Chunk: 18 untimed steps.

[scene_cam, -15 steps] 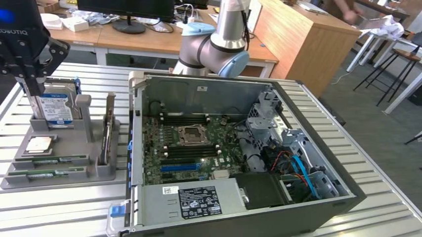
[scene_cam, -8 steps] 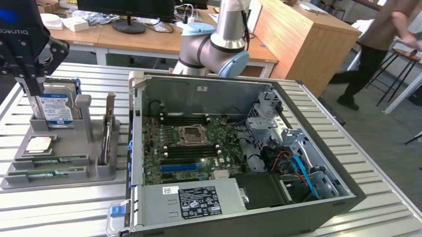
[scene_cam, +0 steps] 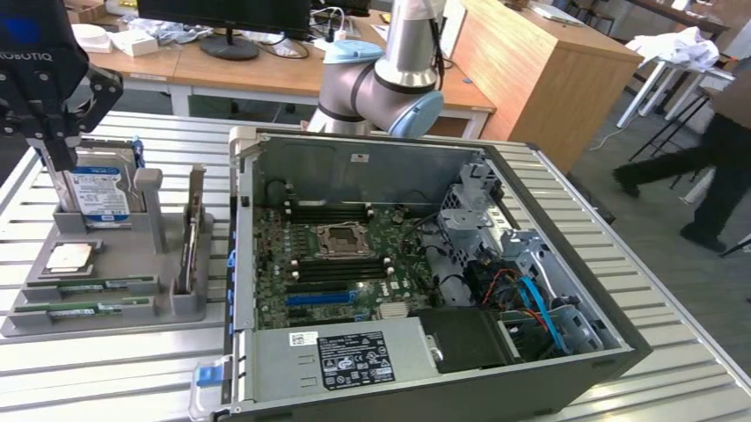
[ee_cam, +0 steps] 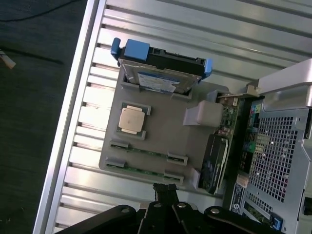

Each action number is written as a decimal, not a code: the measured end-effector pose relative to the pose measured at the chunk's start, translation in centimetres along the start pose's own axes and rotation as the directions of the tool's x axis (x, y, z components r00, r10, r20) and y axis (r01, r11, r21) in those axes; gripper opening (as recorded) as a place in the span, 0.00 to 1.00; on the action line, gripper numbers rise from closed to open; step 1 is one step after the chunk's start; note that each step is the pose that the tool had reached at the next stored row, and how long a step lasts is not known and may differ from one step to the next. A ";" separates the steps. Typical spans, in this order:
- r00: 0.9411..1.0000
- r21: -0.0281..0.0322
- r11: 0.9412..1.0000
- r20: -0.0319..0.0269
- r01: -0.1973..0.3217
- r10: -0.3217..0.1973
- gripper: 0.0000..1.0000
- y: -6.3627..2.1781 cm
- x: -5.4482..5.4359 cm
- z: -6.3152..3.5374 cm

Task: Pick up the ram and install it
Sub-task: 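Pick up the ram and move it above insertion slot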

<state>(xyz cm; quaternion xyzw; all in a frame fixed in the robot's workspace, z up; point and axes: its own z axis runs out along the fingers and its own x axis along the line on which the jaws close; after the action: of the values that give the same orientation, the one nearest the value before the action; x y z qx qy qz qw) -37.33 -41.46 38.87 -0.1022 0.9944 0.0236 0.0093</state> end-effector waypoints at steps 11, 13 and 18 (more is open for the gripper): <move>0.996 -0.002 0.996 -0.004 0.090 -0.090 0.10 0.00 0.0 0.00; 0.994 -0.003 0.994 -0.005 0.107 -0.107 0.10 0.00 0.0 0.00; 0.989 -0.004 0.989 -0.006 0.144 -0.145 0.10 0.00 0.0 0.00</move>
<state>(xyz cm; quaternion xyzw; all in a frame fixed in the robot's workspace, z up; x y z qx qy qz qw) -37.33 -41.46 38.86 -0.1740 0.9844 0.0242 0.0076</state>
